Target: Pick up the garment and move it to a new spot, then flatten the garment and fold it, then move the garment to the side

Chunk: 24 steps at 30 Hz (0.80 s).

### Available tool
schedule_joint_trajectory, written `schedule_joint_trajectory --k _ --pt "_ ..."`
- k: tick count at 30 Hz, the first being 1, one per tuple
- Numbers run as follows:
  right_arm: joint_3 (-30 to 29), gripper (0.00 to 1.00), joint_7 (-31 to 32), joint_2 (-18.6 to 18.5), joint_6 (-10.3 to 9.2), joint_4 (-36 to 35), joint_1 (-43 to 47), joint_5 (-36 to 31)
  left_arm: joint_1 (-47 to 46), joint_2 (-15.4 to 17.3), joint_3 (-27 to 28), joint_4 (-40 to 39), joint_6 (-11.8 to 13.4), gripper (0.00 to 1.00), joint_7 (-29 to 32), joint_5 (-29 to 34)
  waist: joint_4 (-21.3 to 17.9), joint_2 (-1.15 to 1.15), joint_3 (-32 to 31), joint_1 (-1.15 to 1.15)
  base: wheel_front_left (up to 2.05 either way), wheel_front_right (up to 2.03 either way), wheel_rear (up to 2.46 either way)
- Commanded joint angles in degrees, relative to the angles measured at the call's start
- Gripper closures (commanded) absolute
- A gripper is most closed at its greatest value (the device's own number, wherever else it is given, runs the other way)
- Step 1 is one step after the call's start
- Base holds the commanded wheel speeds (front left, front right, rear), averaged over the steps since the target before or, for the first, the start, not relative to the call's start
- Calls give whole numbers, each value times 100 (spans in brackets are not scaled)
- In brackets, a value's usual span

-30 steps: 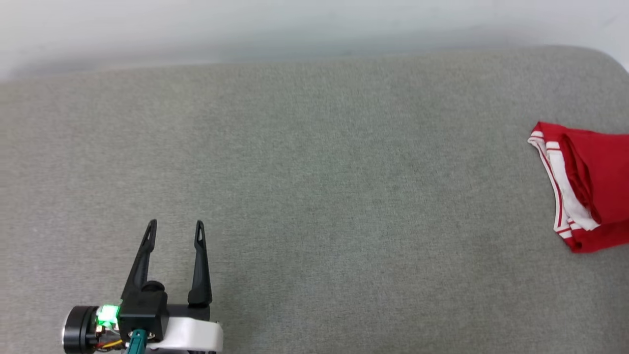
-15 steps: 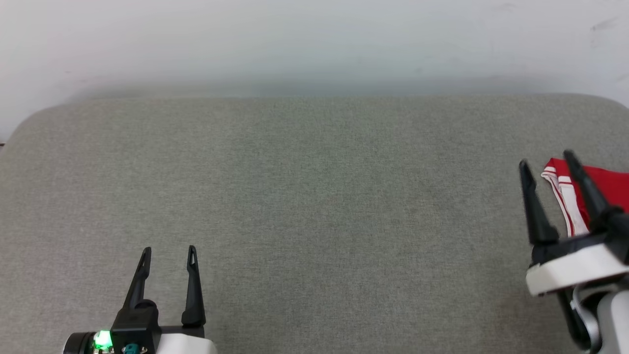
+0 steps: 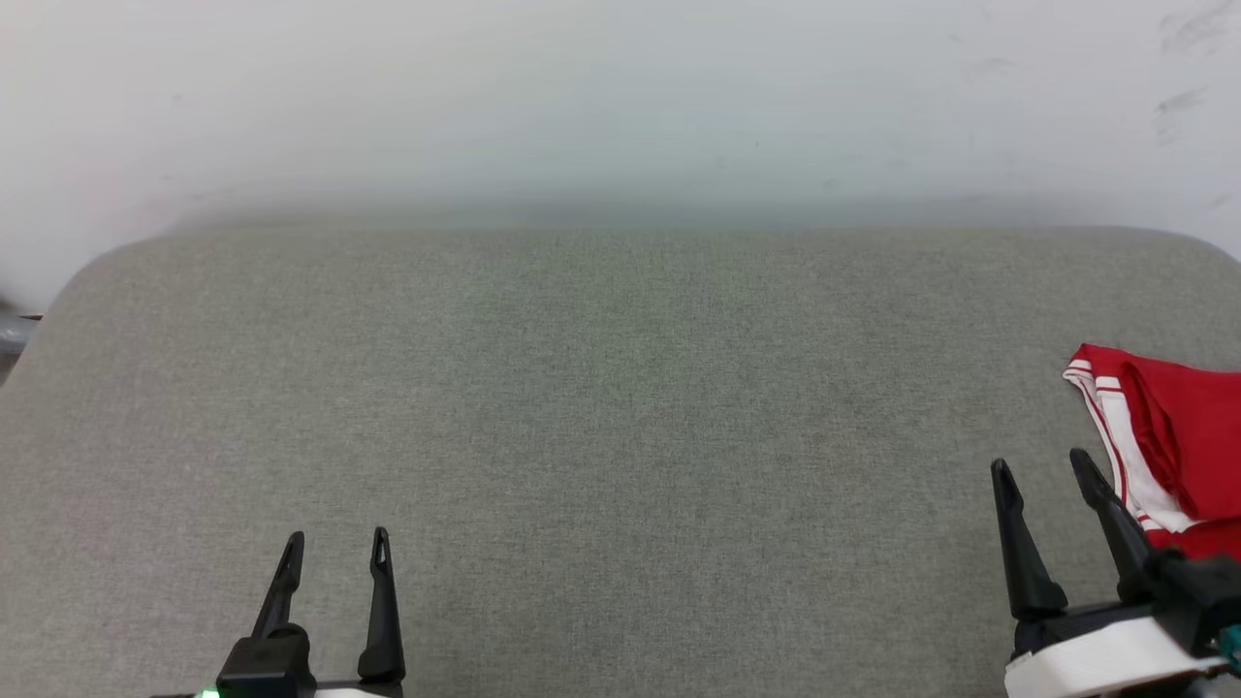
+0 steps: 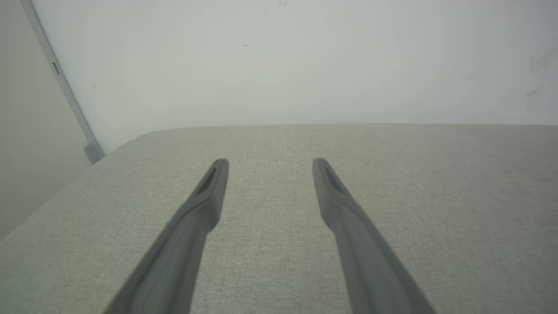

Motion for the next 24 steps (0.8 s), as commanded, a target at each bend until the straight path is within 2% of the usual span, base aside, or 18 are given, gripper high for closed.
schedule_joint_trajectory --k 1,17,18,21,24 --pt "-31 0 -29 55 -9 -50 72 -11 87 -4 32 16 -19 0 -13 -31 -2 0 -23 1 0 0 0" --pt "-146 0 -97 341 -8 -272 523 -188 207 -110 217 133 -314 0 -12 -4 -15 0 -145 1 0 0 0" --pt "-135 100 -72 307 -1 -209 488 -140 178 -89 194 152 -308 100 0 -26 -17 0 -145 1 0 0 0" --pt "-118 100 -61 308 0 -56 517 -104 198 -100 177 323 -309 100 28 -52 -17 0 -146 1 0 0 0" --pt "-109 100 -6 308 0 -16 485 232 129 -105 206 389 -347 100 117 -388 -16 0 -145 1 0 0 0"
